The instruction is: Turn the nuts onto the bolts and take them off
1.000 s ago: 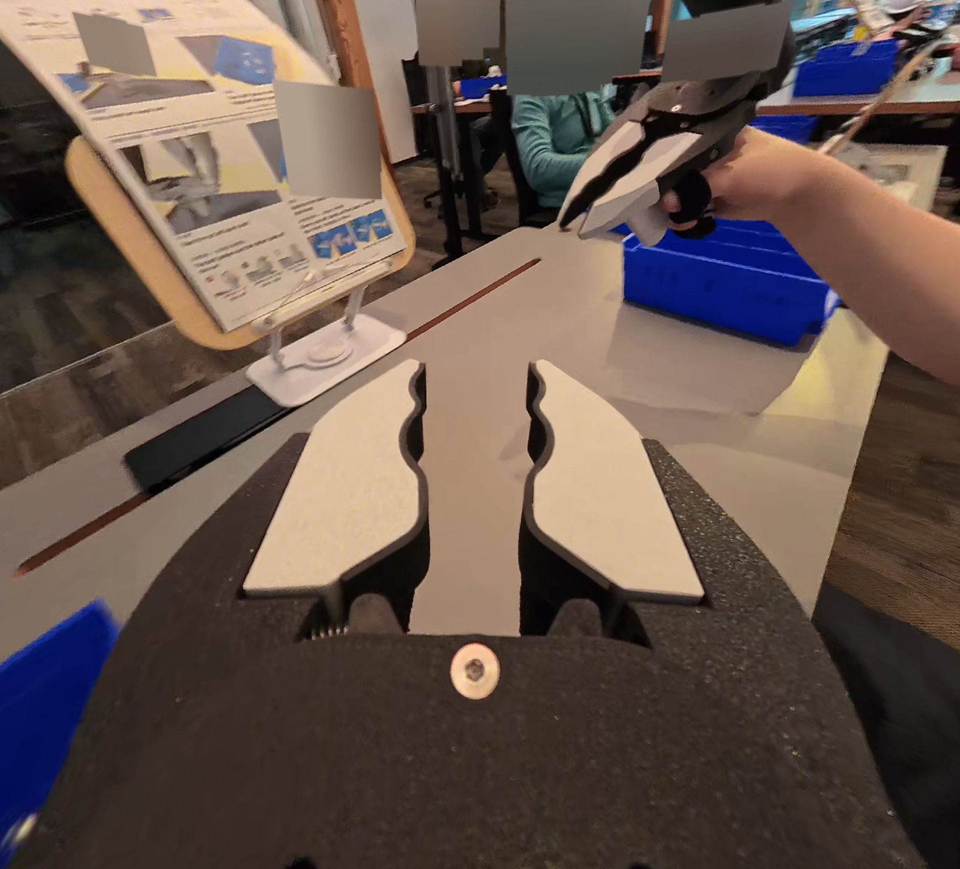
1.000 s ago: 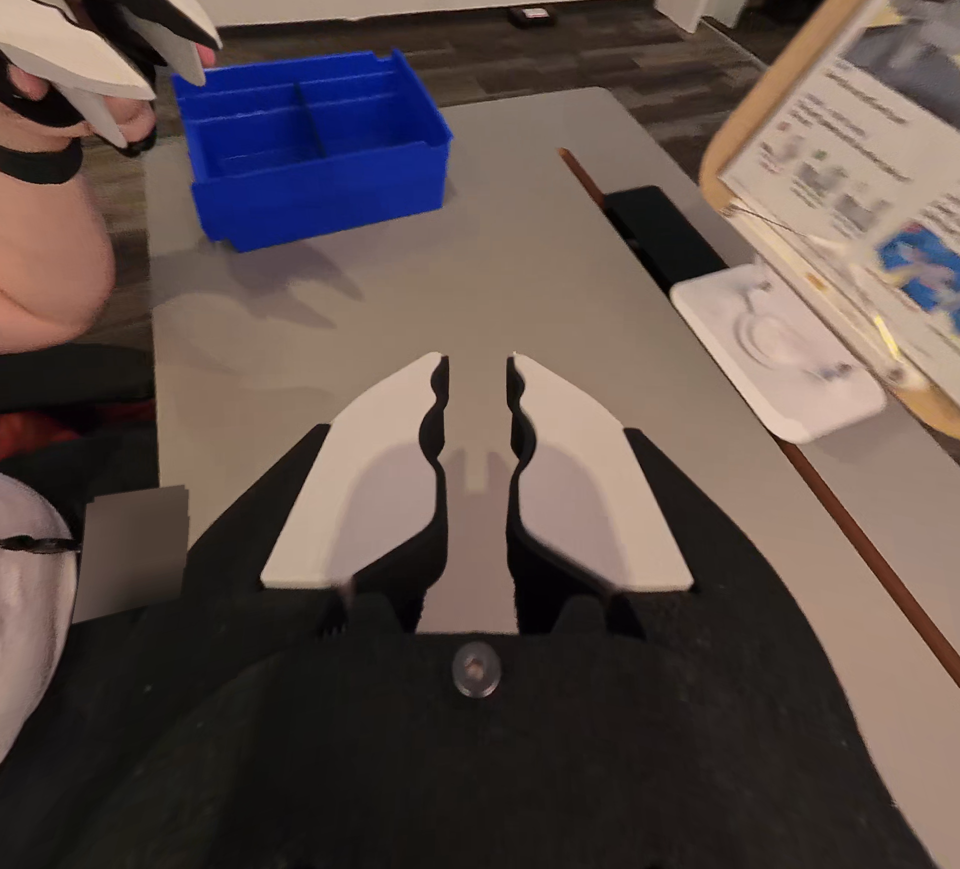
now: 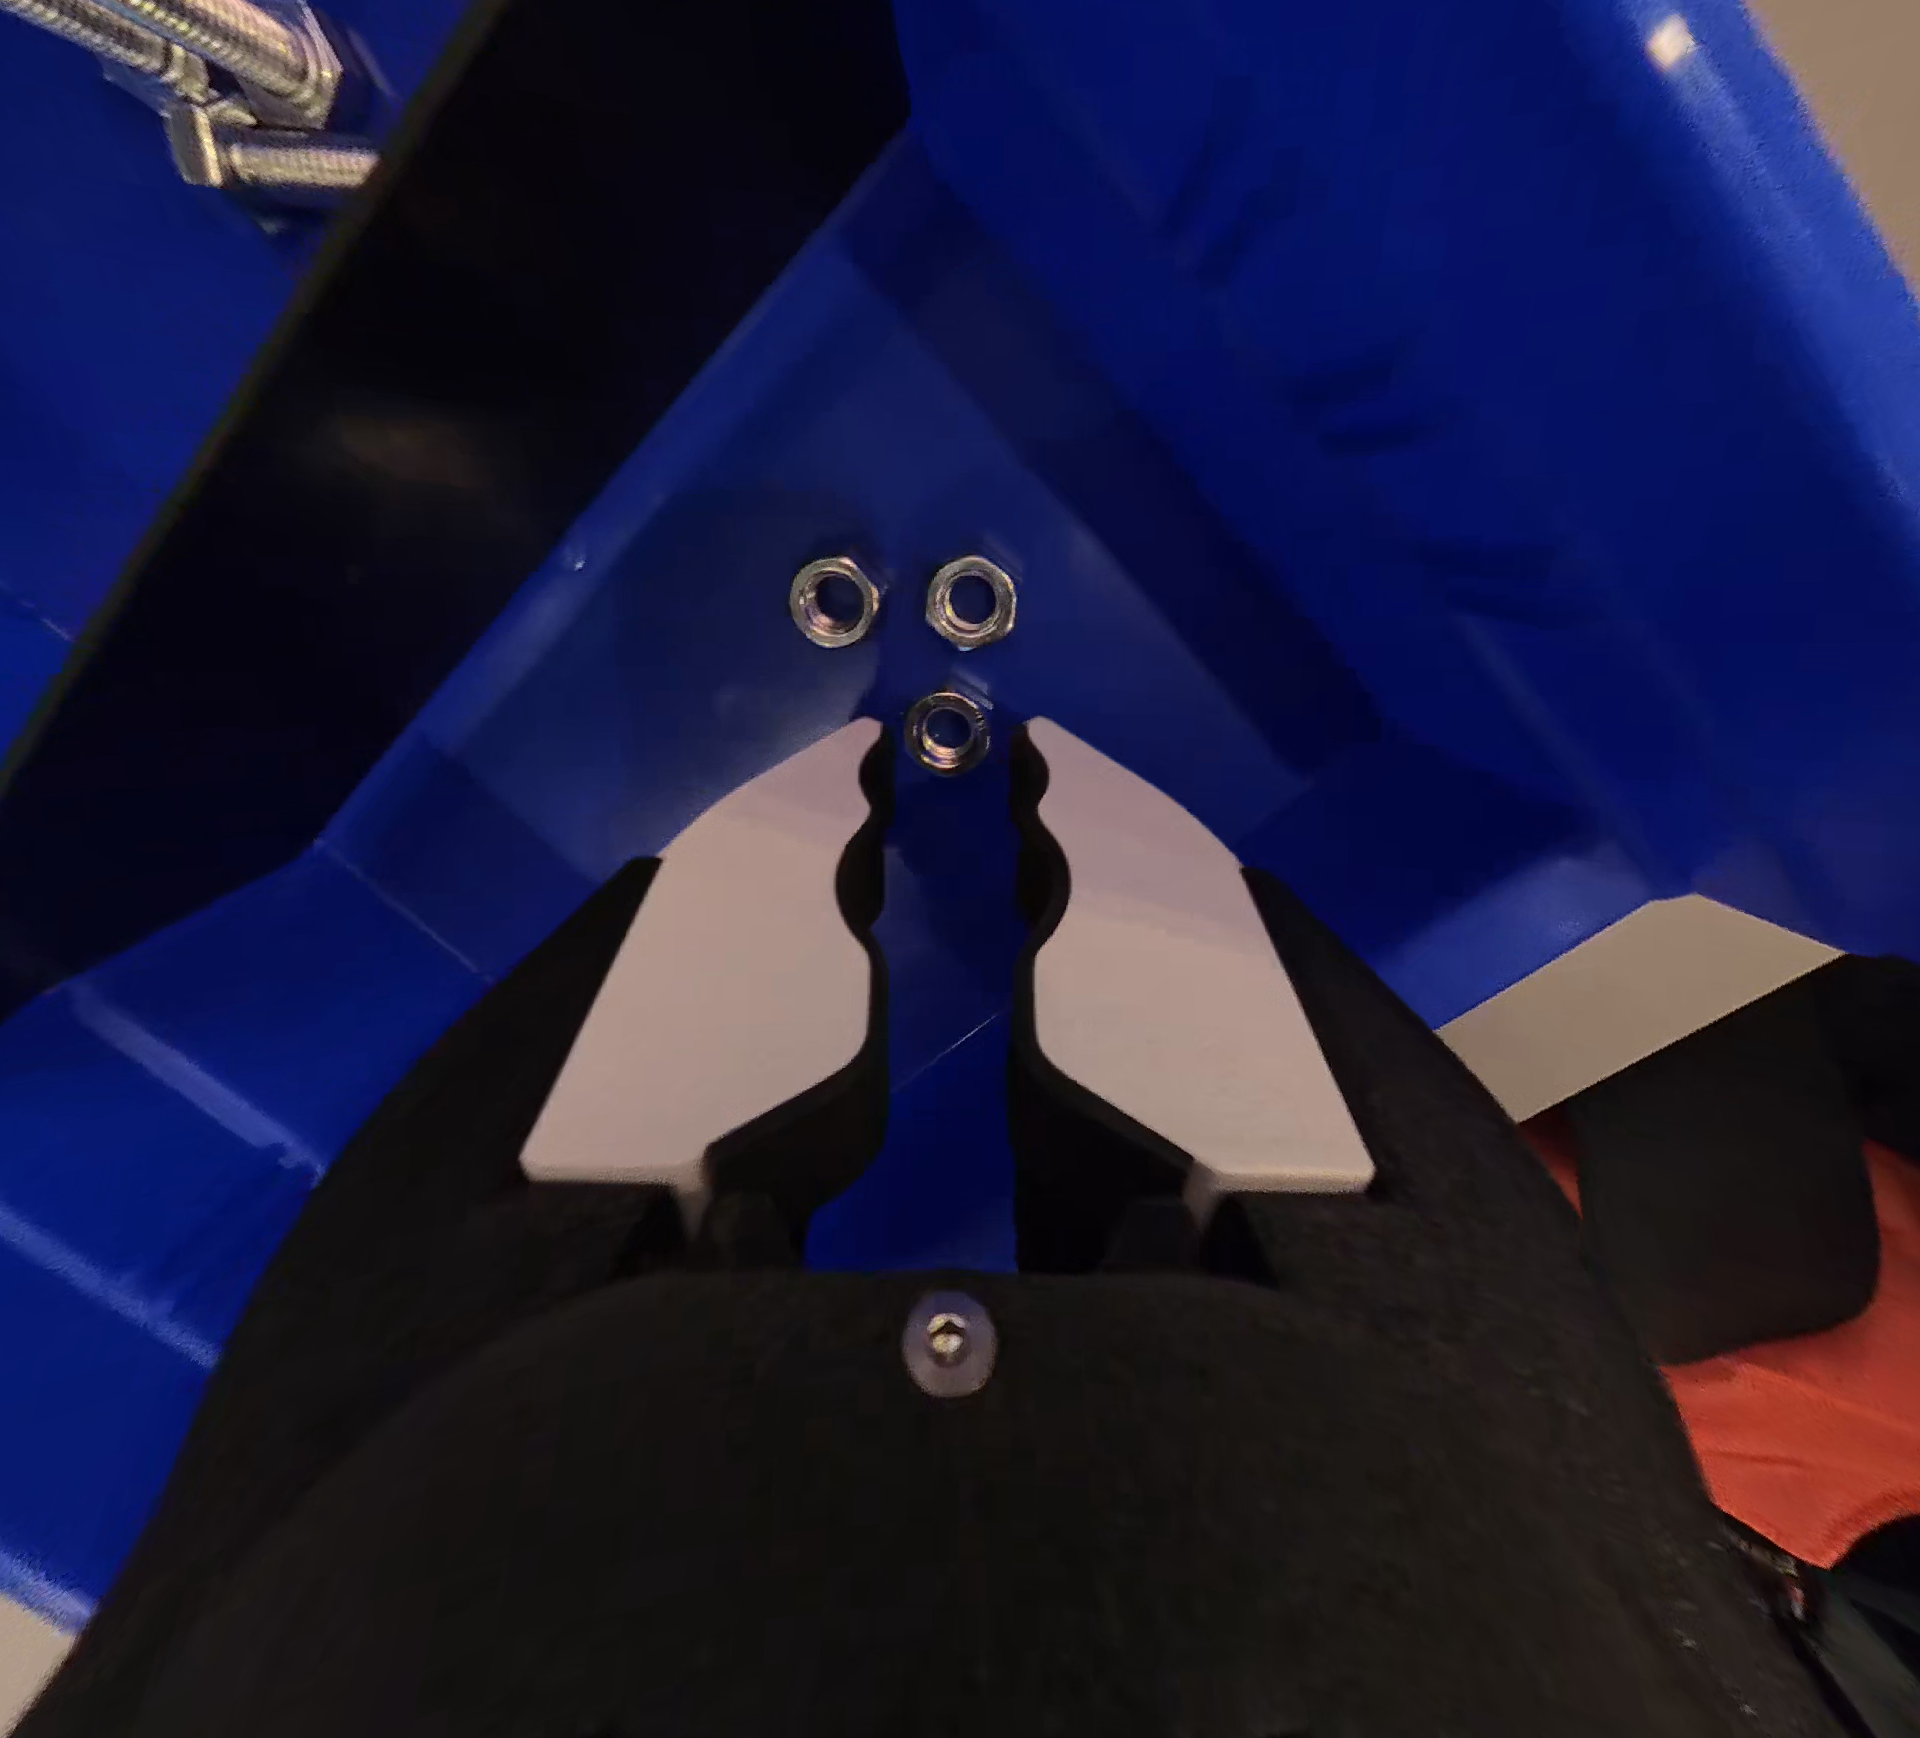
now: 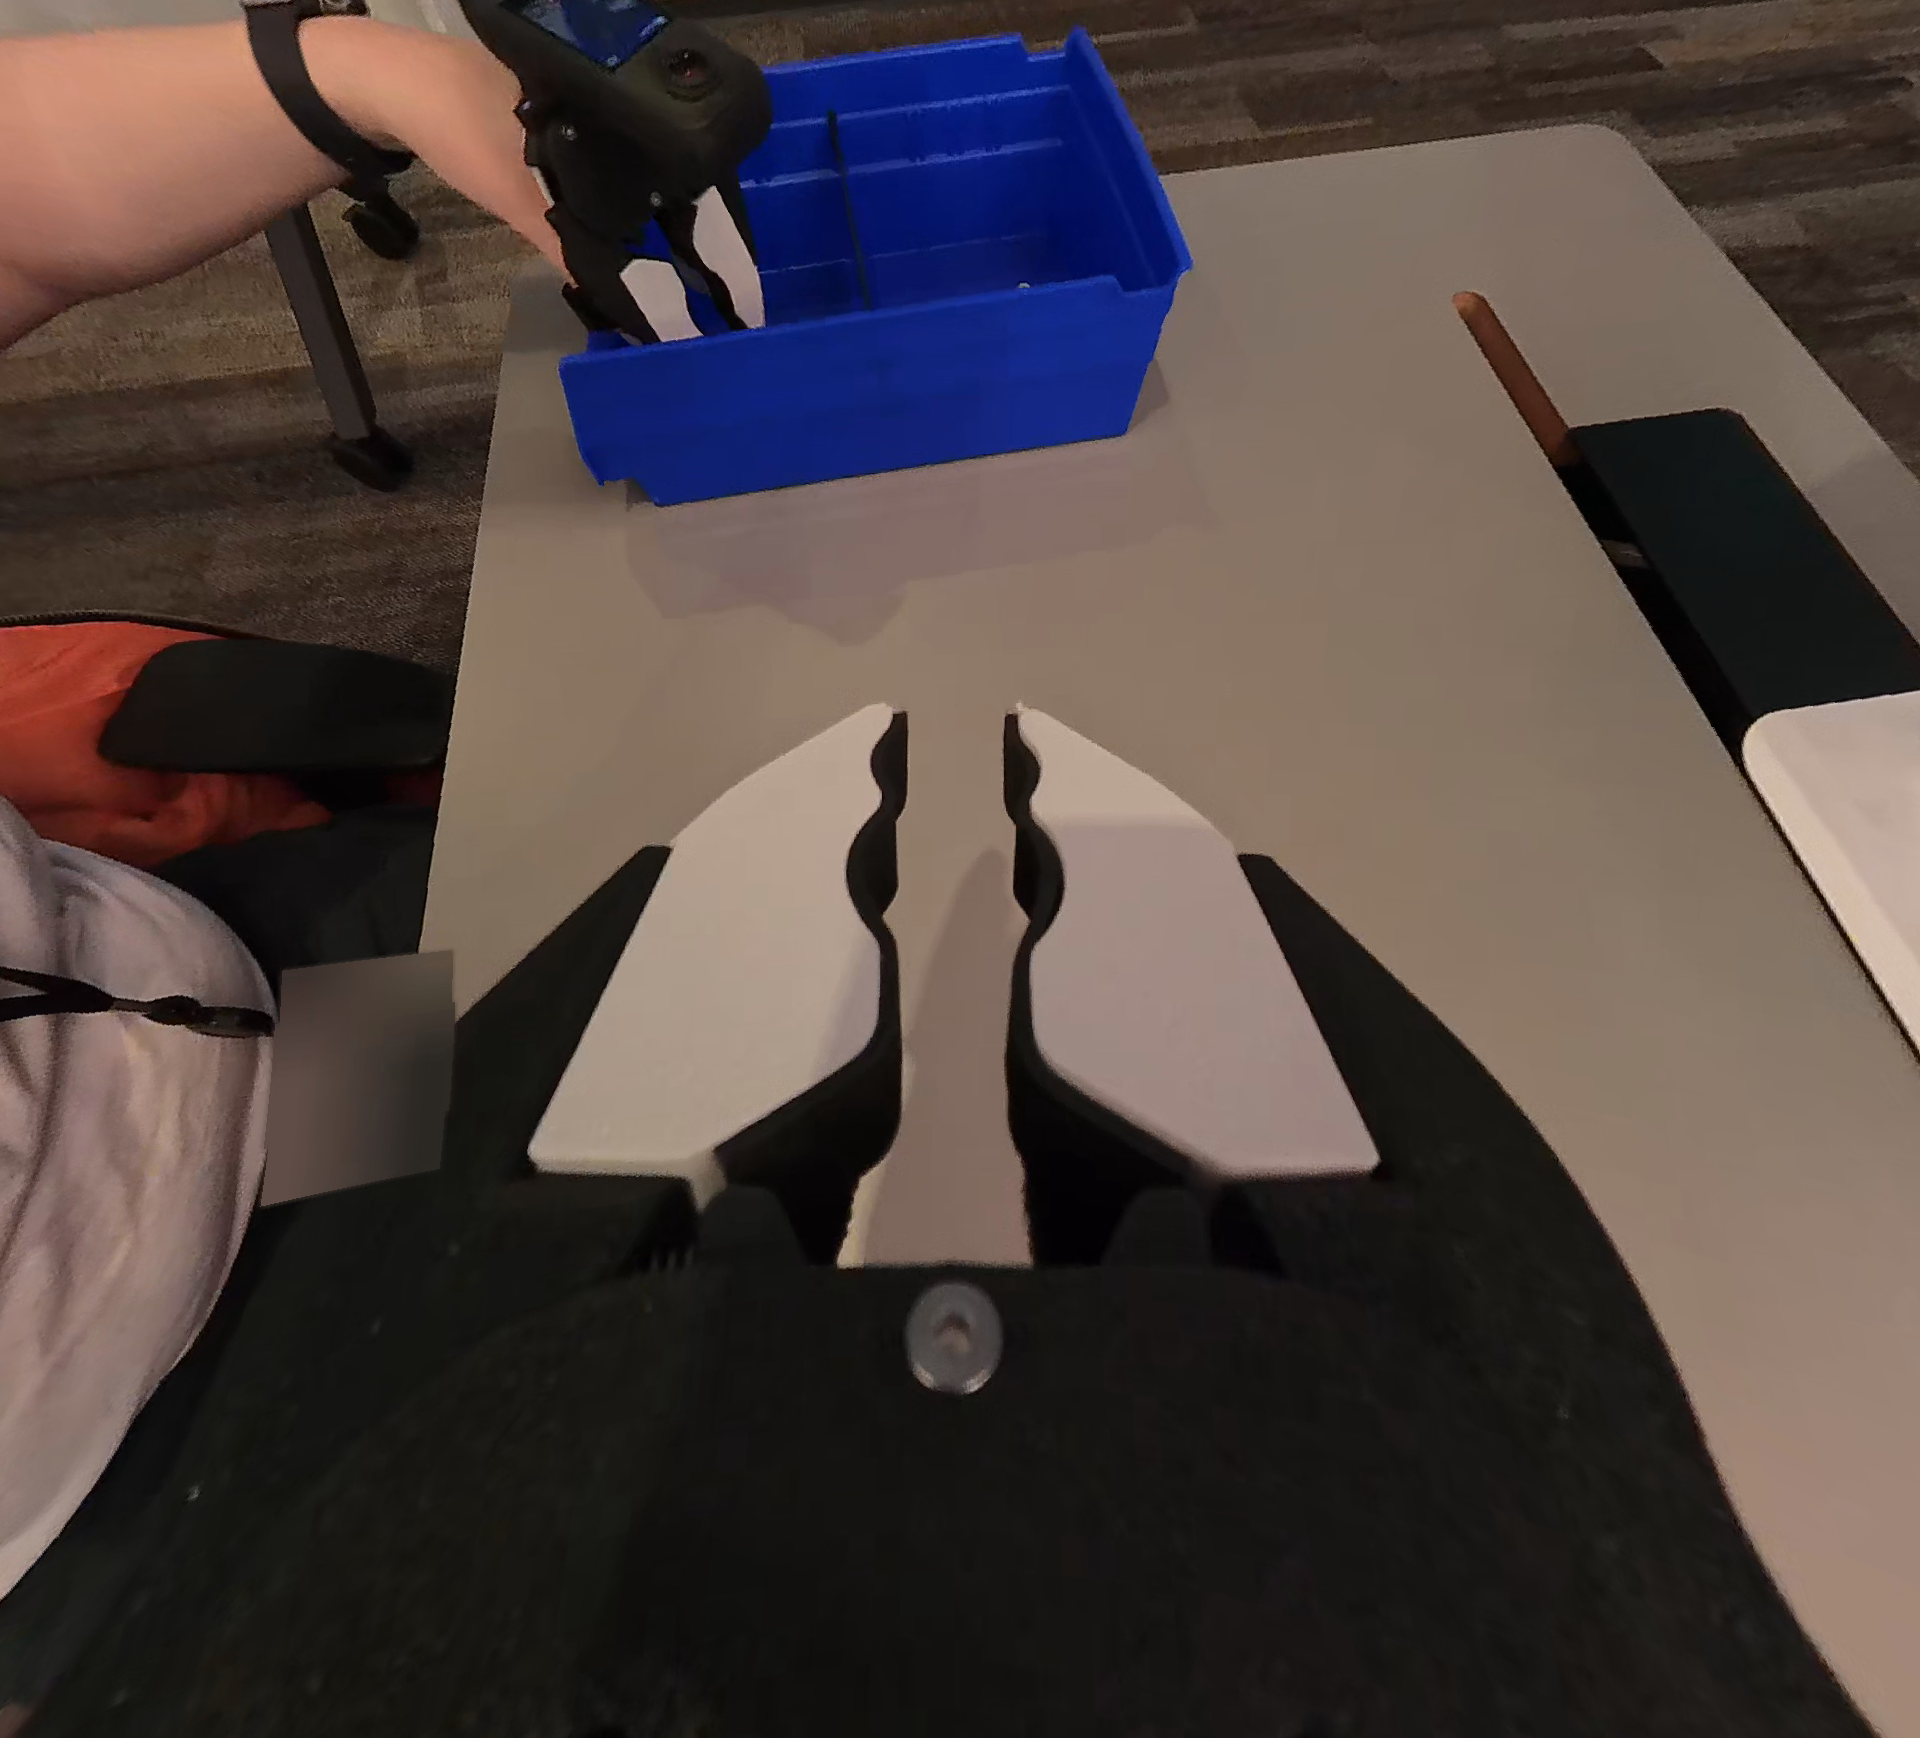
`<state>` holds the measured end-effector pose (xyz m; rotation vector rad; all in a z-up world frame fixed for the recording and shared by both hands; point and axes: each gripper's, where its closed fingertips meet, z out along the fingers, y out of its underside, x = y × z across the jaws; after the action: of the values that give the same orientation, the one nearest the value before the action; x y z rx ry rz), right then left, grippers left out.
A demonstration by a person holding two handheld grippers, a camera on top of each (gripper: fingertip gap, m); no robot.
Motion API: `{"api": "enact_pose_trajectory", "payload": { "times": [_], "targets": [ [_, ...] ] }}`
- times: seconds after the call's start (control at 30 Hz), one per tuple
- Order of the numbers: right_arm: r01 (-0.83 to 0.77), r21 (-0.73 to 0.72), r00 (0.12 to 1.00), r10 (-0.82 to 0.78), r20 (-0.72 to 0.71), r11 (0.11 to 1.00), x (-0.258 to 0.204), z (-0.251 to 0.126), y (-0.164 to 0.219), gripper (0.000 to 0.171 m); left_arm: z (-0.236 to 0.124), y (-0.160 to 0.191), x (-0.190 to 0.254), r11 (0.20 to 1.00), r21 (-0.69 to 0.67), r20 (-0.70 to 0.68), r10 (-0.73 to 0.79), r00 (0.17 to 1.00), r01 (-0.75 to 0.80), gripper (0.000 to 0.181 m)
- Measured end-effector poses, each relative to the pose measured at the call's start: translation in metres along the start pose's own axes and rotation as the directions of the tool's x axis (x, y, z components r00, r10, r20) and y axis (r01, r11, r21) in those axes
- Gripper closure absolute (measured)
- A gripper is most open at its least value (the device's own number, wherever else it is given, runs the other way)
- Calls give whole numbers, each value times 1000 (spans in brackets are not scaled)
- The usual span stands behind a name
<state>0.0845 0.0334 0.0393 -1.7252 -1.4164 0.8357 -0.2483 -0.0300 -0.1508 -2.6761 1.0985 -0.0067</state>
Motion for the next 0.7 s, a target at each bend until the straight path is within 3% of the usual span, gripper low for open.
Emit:
{"api": "enact_pose_trajectory", "payload": {
  "times": [0.3, 0.7],
  "targets": [
    [-8, 2, 1000, 8, 11, 1000, 0, 0, 7, 155, 9, 8, 1, 994, -105, -89, -42, 995, 32, 162],
    [-15, 75, 999, 13, 30, 997, -2, -8, 8, 158, 6, 8, -6, 997, -68, 5, 31, 1000, -30, 163]
  ]
}}
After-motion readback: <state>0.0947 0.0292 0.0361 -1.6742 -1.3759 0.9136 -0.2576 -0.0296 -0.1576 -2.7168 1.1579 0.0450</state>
